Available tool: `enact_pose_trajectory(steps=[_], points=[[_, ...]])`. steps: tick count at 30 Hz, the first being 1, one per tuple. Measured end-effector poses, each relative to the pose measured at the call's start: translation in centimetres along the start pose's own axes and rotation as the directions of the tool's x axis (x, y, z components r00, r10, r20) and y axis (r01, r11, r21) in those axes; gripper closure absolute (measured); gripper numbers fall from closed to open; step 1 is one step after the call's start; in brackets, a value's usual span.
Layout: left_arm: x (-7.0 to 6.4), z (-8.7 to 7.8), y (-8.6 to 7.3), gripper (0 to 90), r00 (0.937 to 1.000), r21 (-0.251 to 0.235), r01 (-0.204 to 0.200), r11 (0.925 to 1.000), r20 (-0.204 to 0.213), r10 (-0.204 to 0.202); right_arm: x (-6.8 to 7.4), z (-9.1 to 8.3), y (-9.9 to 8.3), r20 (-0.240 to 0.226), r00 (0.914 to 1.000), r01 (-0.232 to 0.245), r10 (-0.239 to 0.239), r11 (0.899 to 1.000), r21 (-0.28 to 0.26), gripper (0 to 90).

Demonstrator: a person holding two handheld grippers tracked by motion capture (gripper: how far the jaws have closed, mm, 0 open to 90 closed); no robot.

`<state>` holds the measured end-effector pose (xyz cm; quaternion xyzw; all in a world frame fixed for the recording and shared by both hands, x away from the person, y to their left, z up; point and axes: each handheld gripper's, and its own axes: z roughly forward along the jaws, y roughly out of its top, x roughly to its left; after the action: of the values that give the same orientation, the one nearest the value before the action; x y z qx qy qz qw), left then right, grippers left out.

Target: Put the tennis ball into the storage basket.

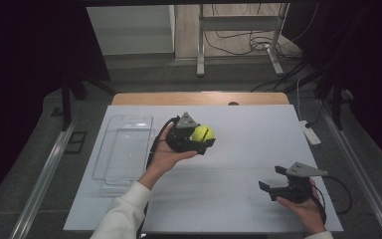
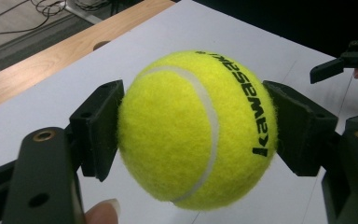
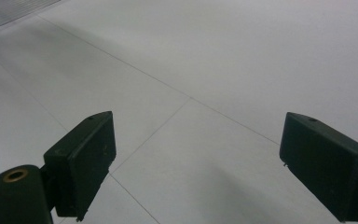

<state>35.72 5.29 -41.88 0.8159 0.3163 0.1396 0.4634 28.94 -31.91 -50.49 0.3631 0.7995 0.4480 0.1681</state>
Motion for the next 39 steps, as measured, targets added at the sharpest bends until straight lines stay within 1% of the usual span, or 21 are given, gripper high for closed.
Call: enact_pose_trajectory(steps=[11, 24, 29, 39], points=[[0.6, -0.9, -0.4, 26.0, 0.9997, -0.015, 0.016, 0.9998, -0.017, -0.016, 0.0, 0.0, 0.0, 0.003, 1.0000, 0.000, 0.000, 1.000, 0.000, 10.5], [1.2, -1.8, -0.1, 26.0, 0.9988, -0.030, 0.023, 0.9993, -0.041, -0.024, 0.0, 0.0, 0.0, 0.000, 1.0000, -0.002, 0.002, 1.000, -0.004, 10.5], [1.6, -2.2, 0.0, 26.0, 0.9981, -0.036, 0.028, 0.9990, -0.054, -0.029, 0.0, -0.1, 0.0, -0.001, 1.0000, -0.002, 0.002, 1.000, -0.006, 10.5], [2.4, -3.0, -0.3, 26.0, 0.9960, -0.043, 0.040, 0.9983, -0.078, -0.043, 0.0, -0.1, 0.1, 0.002, 1.0000, -0.003, 0.003, 1.000, -0.007, 10.5]])
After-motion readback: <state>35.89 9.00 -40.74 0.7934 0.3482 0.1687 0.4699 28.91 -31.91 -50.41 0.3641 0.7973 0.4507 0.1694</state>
